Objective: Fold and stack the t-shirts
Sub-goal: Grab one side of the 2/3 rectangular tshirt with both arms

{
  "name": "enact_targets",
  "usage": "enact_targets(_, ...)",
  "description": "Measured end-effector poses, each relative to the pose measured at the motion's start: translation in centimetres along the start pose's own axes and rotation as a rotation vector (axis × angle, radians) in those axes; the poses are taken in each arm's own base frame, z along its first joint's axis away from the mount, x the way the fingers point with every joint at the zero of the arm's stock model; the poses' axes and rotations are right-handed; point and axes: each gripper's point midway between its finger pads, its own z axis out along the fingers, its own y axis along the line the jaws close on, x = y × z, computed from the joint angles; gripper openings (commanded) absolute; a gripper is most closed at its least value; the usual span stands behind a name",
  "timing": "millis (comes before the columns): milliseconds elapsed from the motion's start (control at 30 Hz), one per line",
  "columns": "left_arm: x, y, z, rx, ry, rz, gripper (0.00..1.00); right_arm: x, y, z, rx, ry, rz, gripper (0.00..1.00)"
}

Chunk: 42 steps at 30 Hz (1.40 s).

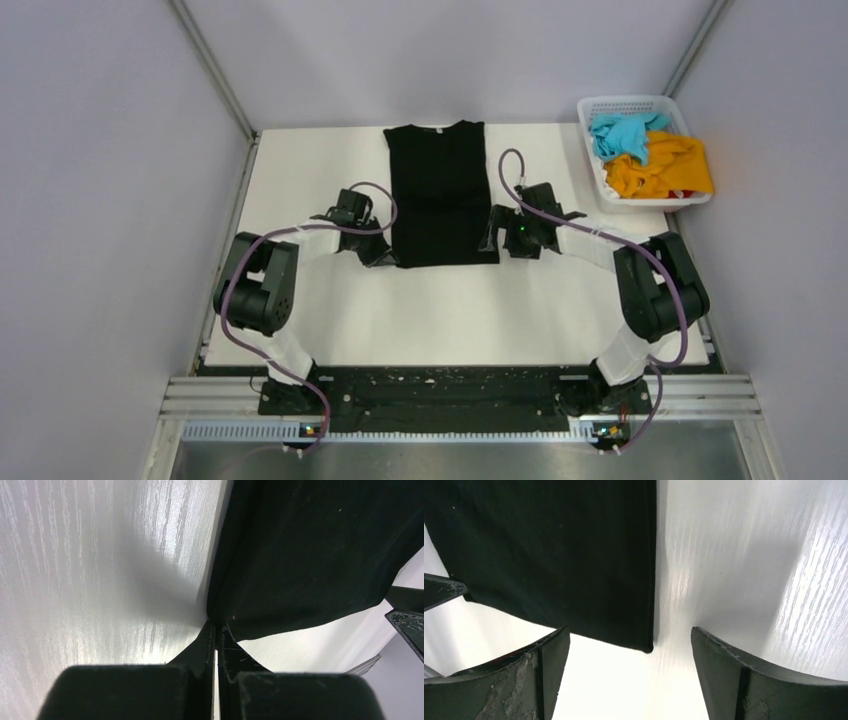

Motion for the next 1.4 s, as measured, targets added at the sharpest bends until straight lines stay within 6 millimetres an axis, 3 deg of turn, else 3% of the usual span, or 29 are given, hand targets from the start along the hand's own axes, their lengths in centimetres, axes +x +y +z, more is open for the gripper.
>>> enact_targets(267, 0.4, 0.1, -0.1, 0.006, -0.029, 0.008, 0.0, 0.9, 0.0, 0.2, -0.023, 0.006, 0.033, 0.56)
enact_targets(400, 0.6, 0.1, -0.1, 0.009, -0.04, 0.006, 0.0, 1.9, 0.1, 0.3, -0.045, 0.034, 0.054, 0.49)
enact_targets(567, 0.9, 0.0, -0.1, 0.015, -0.051, 0.002, 0.0, 2.4, 0.2, 0.4, -0.064, 0.04, 0.056, 0.33)
enact_targets(733, 1.0, 0.1, -0.1, 0.019, -0.055, -0.002, 0.0, 2.8, -0.4, 0.6, -0.053, 0.035, 0.057, 0.0)
enact_targets(967, 2.0, 0.4, -0.6, 0.008, -0.053, 0.01, 0.0, 3.9, -0.8, 0.1, -0.045, 0.051, 0.048, 0.0)
enact_targets(1033, 3.5, 1.0, -1.2, 0.003, -0.044, 0.014, 0.0, 5.3, -1.0, -0.8, -0.051, 0.081, 0.041, 0.0)
enact_targets(1233, 10.5, 3.0, -3.9, -0.054, 0.054, 0.028, 0.0, 11.3, -0.9, -5.1, -0.104, 0.244, 0.047, 0.0)
enact_targets(1333, 12.7, 2.5, -6.1, -0.056, 0.071, 0.054, 0.0, 12.2, 0.1, -7.6, -0.155, 0.279, 0.024, 0.0)
enact_targets(1400, 12.8, 1.6, -8.0, -0.021, 0.039, 0.069, 0.0, 12.0, 1.3, -9.4, -0.204, 0.28, 0.002, 0.0)
